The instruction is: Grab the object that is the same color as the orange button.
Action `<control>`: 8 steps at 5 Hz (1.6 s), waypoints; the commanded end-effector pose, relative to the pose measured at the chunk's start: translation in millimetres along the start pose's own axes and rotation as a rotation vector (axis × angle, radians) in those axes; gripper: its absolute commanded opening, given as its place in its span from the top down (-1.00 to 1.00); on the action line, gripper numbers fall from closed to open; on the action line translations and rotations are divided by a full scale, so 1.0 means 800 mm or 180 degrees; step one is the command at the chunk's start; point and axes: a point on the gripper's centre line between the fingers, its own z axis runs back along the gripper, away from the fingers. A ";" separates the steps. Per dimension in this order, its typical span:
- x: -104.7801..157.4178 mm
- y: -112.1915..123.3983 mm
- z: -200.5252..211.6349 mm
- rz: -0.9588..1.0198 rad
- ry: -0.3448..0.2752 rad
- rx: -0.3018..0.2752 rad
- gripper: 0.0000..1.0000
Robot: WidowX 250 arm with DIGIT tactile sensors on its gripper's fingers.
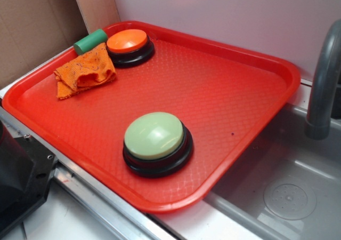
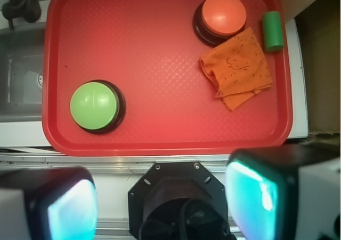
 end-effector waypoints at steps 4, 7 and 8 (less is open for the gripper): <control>0.037 0.052 -0.061 0.0378 -0.0050 0.0476 -1.00; 0.061 0.112 -0.159 0.1091 0.0111 0.0985 -1.00; 0.056 0.133 -0.187 0.1234 0.0107 0.1008 -1.00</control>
